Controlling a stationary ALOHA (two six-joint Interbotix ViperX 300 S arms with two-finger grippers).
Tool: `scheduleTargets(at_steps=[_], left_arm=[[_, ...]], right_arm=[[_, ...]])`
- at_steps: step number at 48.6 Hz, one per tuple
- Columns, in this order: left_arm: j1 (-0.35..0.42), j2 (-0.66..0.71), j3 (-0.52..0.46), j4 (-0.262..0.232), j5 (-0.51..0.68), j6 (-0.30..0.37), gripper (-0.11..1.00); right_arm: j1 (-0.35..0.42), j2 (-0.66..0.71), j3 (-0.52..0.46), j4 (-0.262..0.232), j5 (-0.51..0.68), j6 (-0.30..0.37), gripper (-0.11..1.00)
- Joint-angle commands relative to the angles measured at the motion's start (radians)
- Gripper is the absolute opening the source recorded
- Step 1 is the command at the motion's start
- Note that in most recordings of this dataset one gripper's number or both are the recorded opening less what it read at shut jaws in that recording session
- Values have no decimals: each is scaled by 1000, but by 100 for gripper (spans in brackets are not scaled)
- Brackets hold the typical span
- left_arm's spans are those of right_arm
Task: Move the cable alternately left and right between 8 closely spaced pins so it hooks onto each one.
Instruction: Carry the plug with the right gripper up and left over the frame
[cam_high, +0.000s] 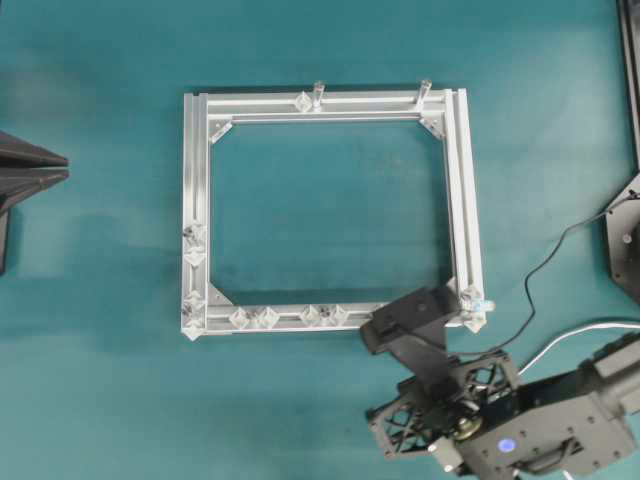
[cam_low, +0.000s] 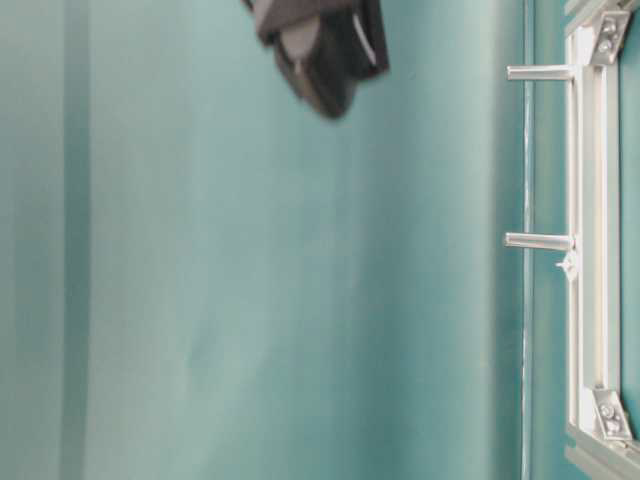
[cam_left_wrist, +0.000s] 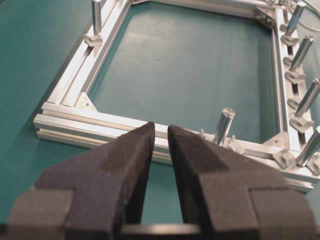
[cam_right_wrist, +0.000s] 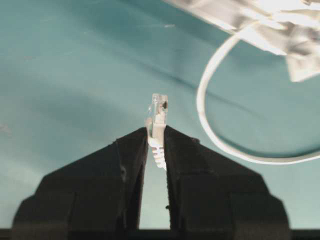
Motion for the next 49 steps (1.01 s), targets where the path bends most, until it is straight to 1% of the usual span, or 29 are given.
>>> scheduleTargets(at_steps=[1, 8, 16, 25, 31, 49], left_arm=[[-2, 8, -11, 3, -9, -5, 24], [-2, 8, -12, 3, -8, -11, 24], [-2, 8, -12, 3, -5, -12, 24], [-3, 6, -12, 3, -5, -12, 24], [-2, 6, -12, 3, -5, -12, 24], [-2, 8, -8, 3, -9, -12, 24]], right_arm=[[-5, -63, 23, -5, 2, 12, 13], [-32, -98, 72, -6, -14, 15, 13], [-80, -129, 126, -9, -61, 12, 13], [-132, -149, 155, -11, -106, 3, 13], [-146, -152, 164, -18, -110, 2, 13], [-169, -152, 176, -20, -110, 3, 13]])
